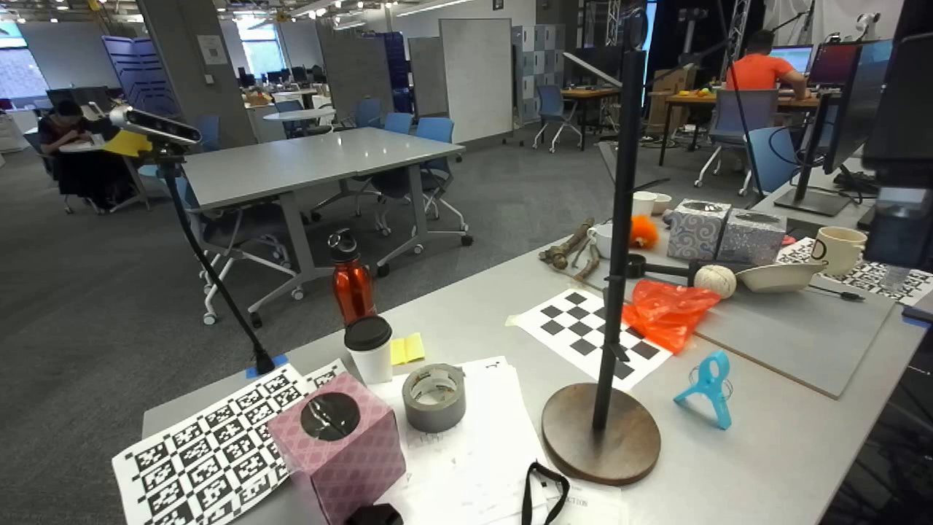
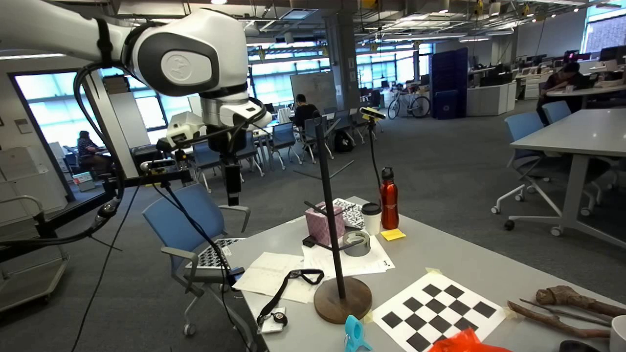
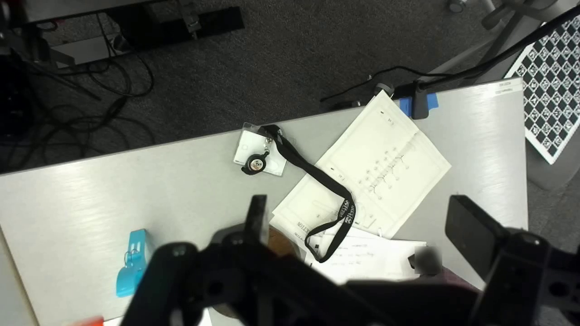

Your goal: Hang the peg on the stand

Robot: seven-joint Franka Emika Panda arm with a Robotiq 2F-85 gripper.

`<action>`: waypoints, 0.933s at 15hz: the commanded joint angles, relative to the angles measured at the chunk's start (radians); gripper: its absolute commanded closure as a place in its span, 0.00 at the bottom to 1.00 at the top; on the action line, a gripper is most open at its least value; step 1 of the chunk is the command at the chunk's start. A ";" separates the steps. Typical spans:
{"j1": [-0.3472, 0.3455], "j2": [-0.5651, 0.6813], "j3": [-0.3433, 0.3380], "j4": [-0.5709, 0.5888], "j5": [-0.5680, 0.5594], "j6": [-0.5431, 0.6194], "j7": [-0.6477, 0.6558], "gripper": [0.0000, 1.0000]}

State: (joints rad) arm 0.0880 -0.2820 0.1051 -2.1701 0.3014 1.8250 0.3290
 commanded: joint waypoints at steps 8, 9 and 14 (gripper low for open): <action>-0.006 0.000 0.005 0.002 0.001 -0.003 -0.001 0.00; -0.007 0.002 0.002 0.004 0.003 -0.005 -0.006 0.00; -0.020 0.004 -0.007 -0.006 -0.029 -0.012 -0.020 0.00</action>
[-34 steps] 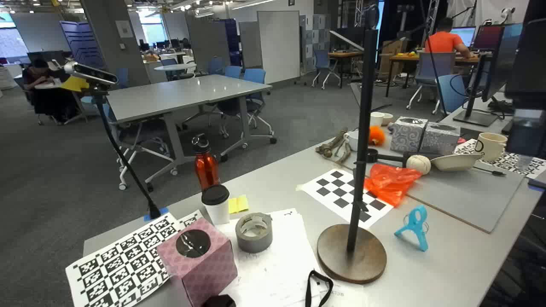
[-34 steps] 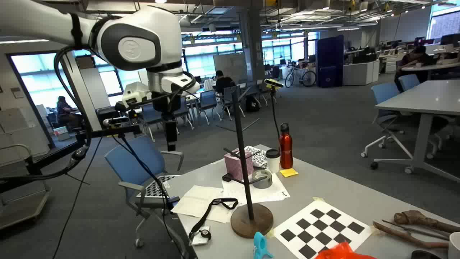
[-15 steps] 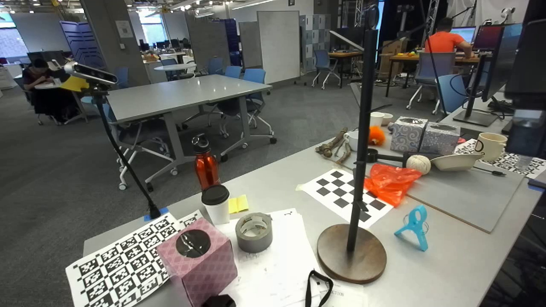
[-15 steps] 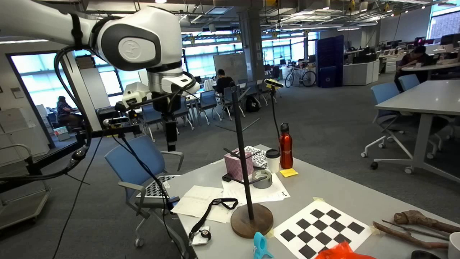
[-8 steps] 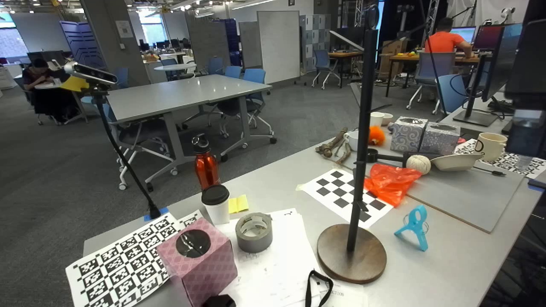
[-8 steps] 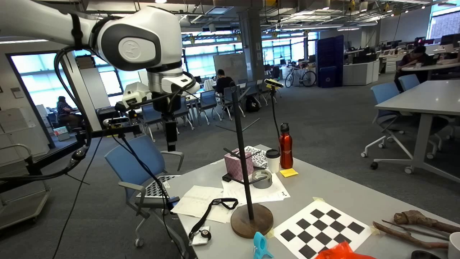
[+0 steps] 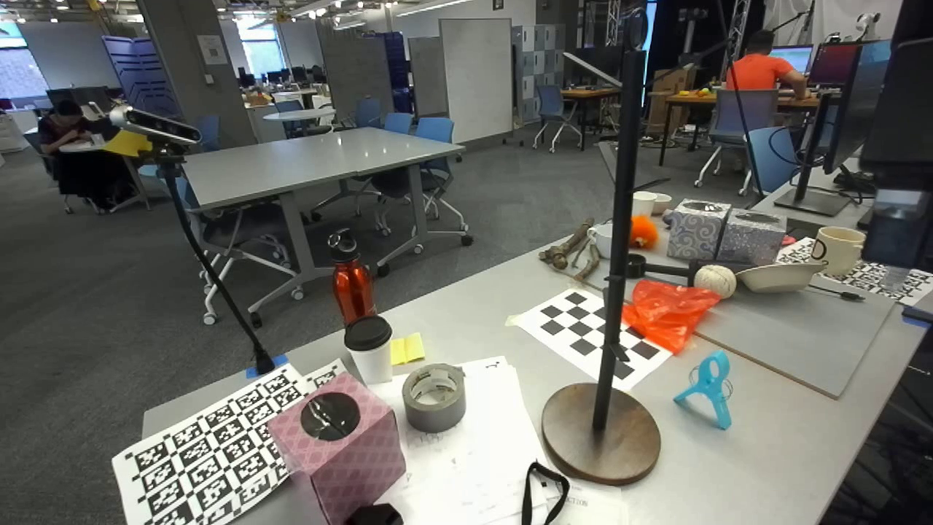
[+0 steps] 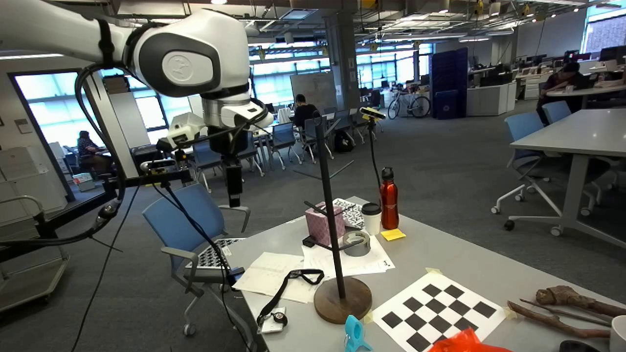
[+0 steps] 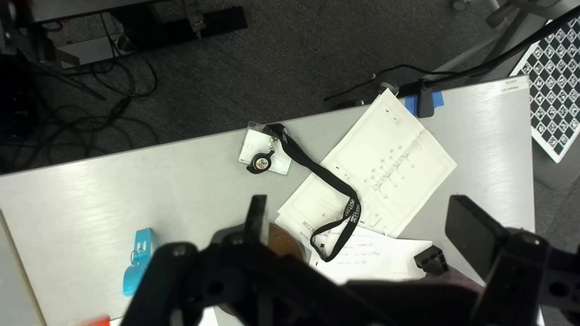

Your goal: Hang the peg on the stand

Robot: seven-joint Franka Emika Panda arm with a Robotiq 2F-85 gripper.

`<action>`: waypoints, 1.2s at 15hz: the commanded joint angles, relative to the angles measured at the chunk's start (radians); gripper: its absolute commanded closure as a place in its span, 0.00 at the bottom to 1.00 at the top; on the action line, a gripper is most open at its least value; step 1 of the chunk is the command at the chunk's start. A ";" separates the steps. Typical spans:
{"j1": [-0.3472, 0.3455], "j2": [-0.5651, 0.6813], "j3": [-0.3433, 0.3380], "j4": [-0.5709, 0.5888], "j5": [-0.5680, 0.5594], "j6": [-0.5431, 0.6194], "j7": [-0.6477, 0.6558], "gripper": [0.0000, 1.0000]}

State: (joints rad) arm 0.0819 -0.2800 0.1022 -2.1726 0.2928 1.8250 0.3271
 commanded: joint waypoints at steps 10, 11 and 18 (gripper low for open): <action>-0.066 0.017 -0.023 -0.103 -0.260 0.096 -0.041 0.00; -0.073 0.026 -0.028 -0.111 -0.279 0.118 -0.043 0.00; -0.091 0.068 -0.055 -0.119 -0.315 0.167 -0.019 0.00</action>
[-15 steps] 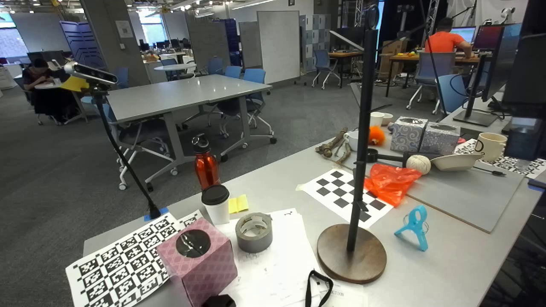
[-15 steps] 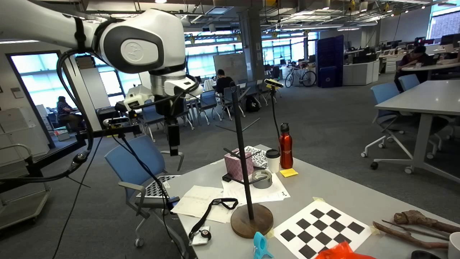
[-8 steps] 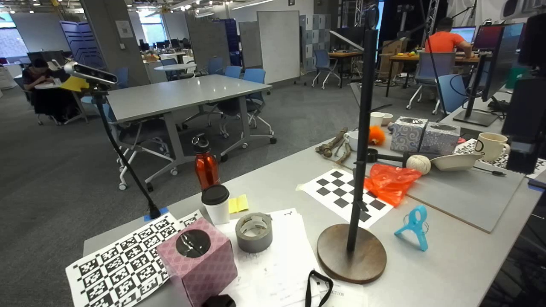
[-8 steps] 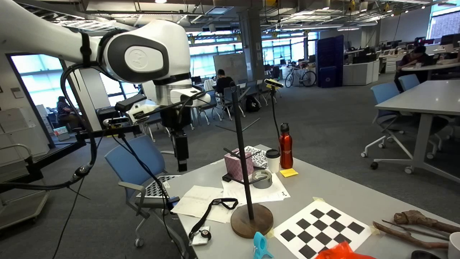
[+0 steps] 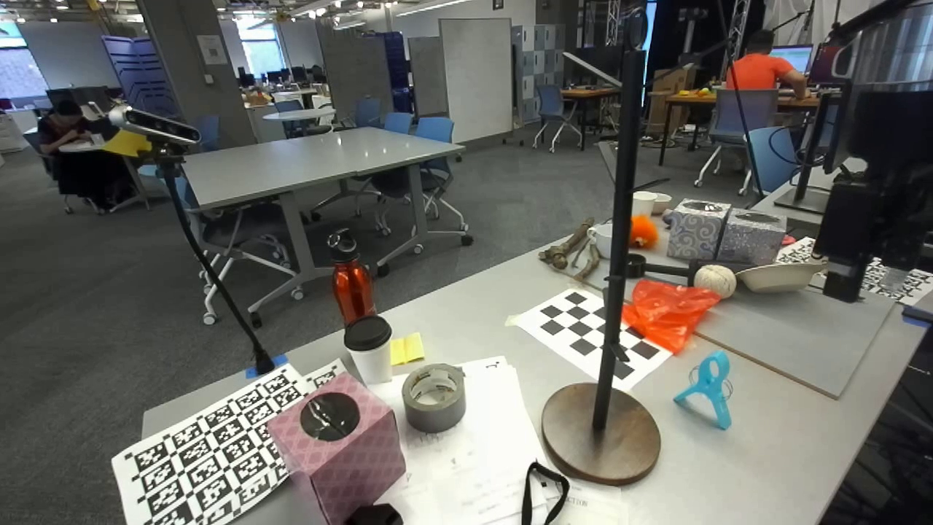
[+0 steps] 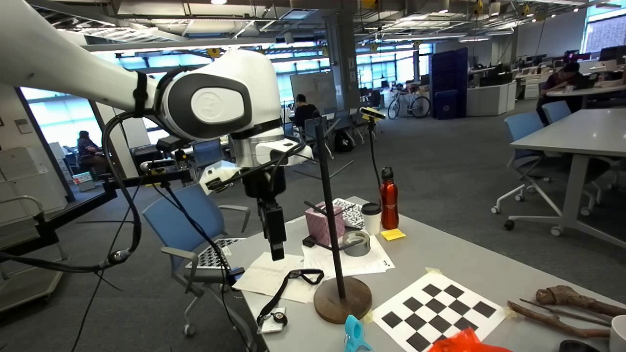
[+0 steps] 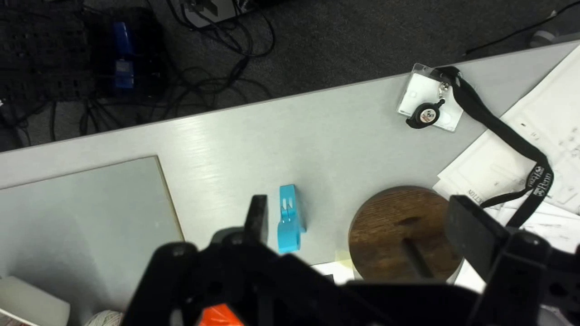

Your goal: Hang the peg on the stand

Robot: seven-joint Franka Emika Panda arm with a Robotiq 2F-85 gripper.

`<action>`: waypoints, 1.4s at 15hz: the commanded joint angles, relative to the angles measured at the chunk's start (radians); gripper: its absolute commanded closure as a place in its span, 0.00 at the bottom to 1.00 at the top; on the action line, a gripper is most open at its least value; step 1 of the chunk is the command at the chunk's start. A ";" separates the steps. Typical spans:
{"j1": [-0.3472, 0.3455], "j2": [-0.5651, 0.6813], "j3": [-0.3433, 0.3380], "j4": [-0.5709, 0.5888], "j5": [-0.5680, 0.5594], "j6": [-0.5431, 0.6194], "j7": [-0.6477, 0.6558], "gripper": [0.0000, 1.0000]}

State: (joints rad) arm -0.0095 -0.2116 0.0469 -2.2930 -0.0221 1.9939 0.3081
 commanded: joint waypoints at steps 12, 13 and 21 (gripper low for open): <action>-0.007 0.102 -0.029 0.002 0.012 0.029 -0.033 0.00; -0.008 0.115 -0.033 -0.001 0.012 0.035 -0.033 0.00; -0.017 0.202 -0.076 -0.047 0.022 0.100 -0.082 0.00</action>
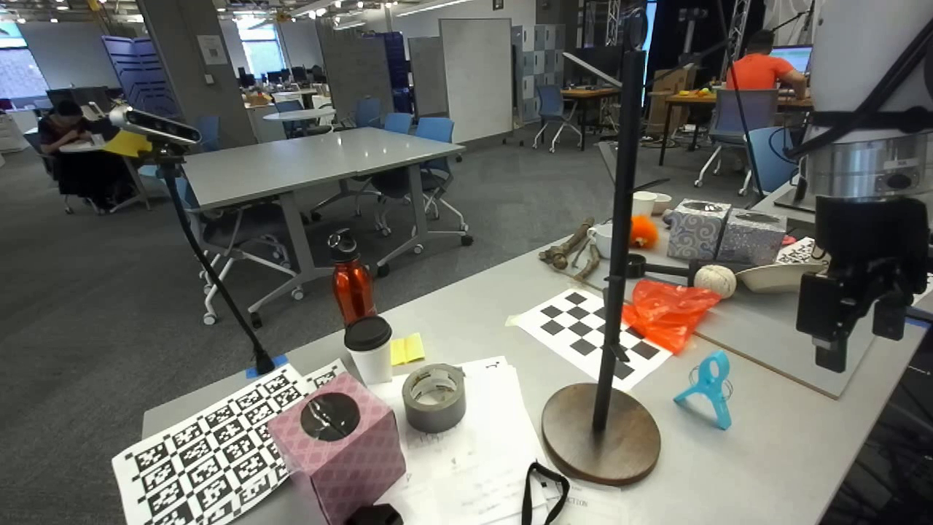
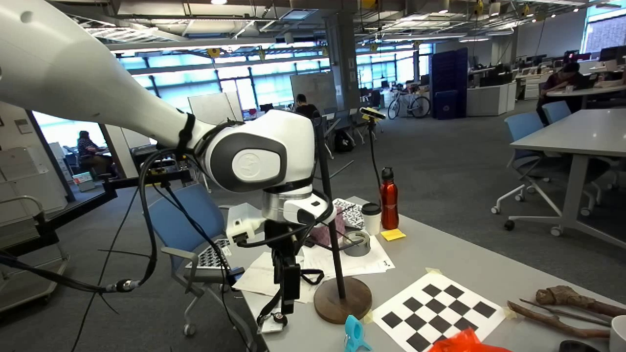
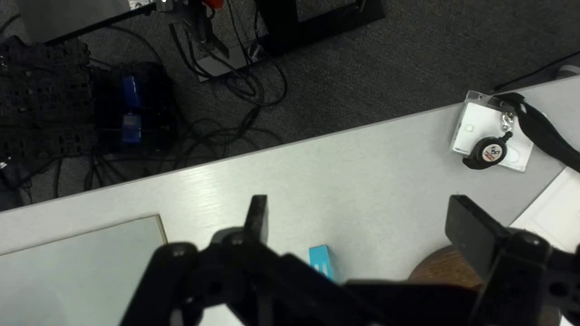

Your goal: Hang the peg on the stand

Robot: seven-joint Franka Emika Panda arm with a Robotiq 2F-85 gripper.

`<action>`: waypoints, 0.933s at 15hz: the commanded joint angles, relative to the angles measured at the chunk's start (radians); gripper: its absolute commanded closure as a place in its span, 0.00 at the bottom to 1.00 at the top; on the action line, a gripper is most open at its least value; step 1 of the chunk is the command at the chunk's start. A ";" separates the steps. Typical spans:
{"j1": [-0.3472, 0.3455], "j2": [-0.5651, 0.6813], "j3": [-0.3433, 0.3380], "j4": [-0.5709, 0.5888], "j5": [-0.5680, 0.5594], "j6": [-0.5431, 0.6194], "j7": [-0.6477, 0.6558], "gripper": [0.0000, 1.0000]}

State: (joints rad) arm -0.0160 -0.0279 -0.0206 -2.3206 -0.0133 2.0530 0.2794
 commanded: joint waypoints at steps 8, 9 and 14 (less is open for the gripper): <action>-0.009 0.021 -0.012 -0.114 0.008 0.296 -0.153 0.00; -0.009 0.024 -0.012 -0.114 0.007 0.321 -0.150 0.00; -0.005 0.027 -0.009 -0.103 -0.004 0.307 -0.120 0.00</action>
State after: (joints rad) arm -0.0187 -0.0004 -0.0314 -2.4246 -0.0170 2.3620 0.1594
